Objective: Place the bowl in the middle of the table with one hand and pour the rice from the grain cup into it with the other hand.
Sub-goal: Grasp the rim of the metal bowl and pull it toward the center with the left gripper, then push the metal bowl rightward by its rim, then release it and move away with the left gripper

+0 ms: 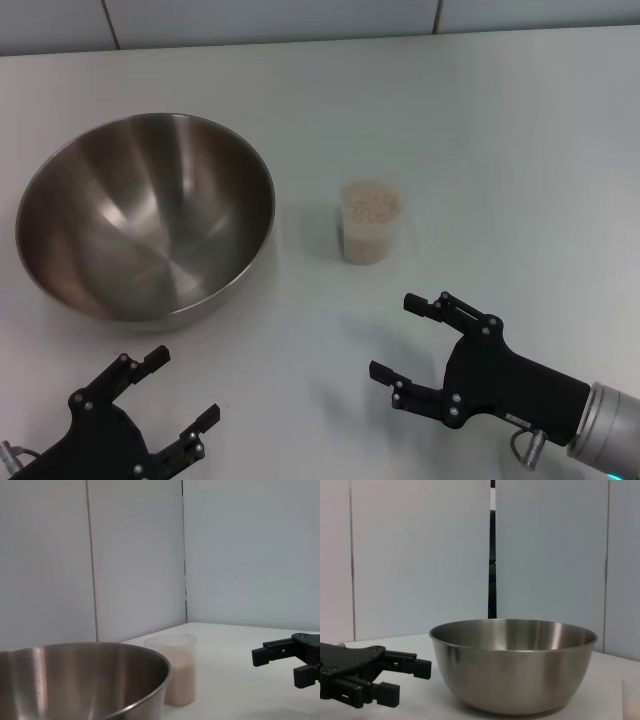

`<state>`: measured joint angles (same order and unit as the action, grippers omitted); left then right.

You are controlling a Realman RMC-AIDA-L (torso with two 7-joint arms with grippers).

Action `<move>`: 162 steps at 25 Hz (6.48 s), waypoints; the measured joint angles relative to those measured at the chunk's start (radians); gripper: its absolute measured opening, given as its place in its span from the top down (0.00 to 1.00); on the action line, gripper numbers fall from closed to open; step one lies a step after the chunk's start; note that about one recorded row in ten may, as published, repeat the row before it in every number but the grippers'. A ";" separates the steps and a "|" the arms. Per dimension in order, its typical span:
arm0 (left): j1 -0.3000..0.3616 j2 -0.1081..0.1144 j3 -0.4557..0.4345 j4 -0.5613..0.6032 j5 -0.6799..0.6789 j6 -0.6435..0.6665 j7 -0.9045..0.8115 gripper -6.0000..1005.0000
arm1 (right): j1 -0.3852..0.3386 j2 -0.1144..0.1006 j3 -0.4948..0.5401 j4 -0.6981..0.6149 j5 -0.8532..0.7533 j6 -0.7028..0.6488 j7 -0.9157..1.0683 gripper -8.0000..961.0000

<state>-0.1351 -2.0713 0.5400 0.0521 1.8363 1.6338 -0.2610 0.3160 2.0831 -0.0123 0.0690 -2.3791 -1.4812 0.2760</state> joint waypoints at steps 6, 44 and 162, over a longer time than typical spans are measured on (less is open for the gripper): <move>0.000 0.000 0.000 0.000 0.000 0.000 0.000 0.21 | 0.000 0.000 0.000 0.000 0.000 0.001 0.000 0.14; -0.292 0.003 0.203 0.973 0.226 -0.382 -1.564 0.21 | 0.014 0.002 0.000 0.007 0.000 0.025 0.002 0.14; -0.681 0.136 0.274 0.750 0.625 -0.293 -1.868 0.67 | 0.024 0.000 0.000 0.010 0.000 0.039 0.005 0.14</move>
<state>-0.8163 -1.9350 0.8141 0.8017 2.4613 1.3404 -2.1293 0.3403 2.0831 -0.0123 0.0795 -2.3791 -1.4420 0.2808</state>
